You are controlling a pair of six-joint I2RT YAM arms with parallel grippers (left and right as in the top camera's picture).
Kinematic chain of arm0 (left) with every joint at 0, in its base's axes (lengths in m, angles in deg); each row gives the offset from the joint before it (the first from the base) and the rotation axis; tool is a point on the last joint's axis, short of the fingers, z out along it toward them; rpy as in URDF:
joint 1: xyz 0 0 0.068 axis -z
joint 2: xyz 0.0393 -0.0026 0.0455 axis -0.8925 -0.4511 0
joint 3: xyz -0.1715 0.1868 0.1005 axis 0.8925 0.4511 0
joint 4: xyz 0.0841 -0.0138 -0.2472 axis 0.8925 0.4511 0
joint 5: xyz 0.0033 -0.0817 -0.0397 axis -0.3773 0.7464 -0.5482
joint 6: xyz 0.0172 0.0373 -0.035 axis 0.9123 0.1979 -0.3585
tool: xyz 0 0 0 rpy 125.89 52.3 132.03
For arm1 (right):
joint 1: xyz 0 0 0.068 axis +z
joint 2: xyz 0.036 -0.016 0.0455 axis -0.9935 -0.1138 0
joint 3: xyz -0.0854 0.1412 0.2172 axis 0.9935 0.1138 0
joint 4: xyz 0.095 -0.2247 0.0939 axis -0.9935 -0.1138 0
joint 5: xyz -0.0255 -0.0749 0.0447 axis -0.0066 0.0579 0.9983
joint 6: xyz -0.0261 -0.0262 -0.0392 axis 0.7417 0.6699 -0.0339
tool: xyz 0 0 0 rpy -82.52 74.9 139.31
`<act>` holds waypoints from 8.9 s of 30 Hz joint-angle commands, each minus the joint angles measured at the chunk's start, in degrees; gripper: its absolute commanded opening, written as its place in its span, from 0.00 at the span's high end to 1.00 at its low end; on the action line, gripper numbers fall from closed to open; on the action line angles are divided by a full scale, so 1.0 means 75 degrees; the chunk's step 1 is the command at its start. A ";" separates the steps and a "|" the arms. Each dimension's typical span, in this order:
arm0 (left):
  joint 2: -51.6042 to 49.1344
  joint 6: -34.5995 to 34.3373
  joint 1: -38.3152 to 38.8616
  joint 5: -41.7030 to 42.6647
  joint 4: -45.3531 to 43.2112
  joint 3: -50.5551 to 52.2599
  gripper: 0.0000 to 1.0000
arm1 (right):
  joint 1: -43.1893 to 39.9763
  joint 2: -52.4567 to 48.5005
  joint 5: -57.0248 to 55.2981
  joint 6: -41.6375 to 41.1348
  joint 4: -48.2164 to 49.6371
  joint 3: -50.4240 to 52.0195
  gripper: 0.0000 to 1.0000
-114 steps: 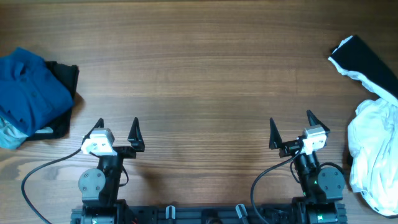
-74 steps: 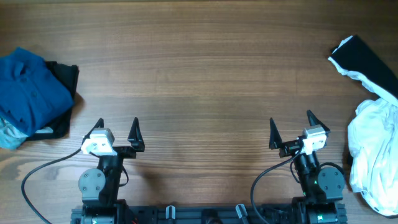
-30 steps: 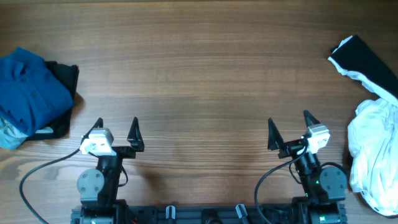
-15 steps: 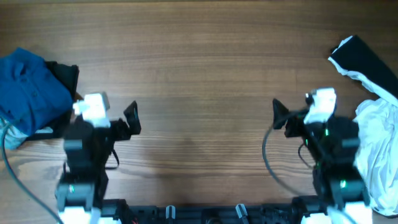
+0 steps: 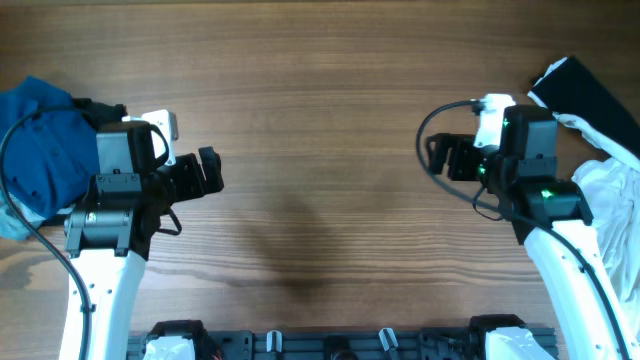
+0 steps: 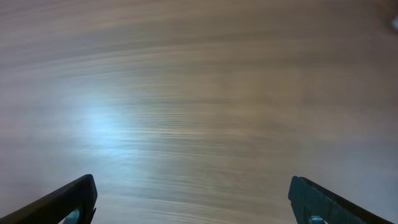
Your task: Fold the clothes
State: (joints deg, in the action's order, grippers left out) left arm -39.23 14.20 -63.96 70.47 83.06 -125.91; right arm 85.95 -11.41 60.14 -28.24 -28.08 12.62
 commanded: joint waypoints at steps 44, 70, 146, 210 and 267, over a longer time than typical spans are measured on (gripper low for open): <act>-0.0009 -0.0047 -0.0006 0.0096 0.0009 -0.0143 0.00 | -0.4392 -0.3410 -0.4162 -0.3025 -0.1405 0.0044 0.18; -0.0009 -0.0044 -0.0006 0.0096 -0.0076 -0.0143 0.00 | -0.4479 -0.3418 -0.4421 -0.2990 -0.1285 0.0096 0.44; -0.0009 -0.0047 -0.0006 0.0096 -0.0219 -0.0143 0.00 | -0.2728 -0.5383 -0.2964 -0.1990 -0.1046 -0.2474 0.96; -0.0009 -0.0047 -0.0006 0.0099 -0.0289 -0.0143 0.00 | -0.2346 -0.5027 0.3824 0.1955 -0.2471 -0.3544 0.96; -0.5426 -0.0813 0.2378 0.2261 -0.3643 -0.0213 0.96 | -0.1521 -0.3188 -0.0755 -0.0793 -0.3567 -0.3465 0.18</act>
State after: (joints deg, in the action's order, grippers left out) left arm -85.24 9.00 -41.97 87.28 53.60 -127.57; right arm 74.63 -36.22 53.36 -34.95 -54.61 -13.65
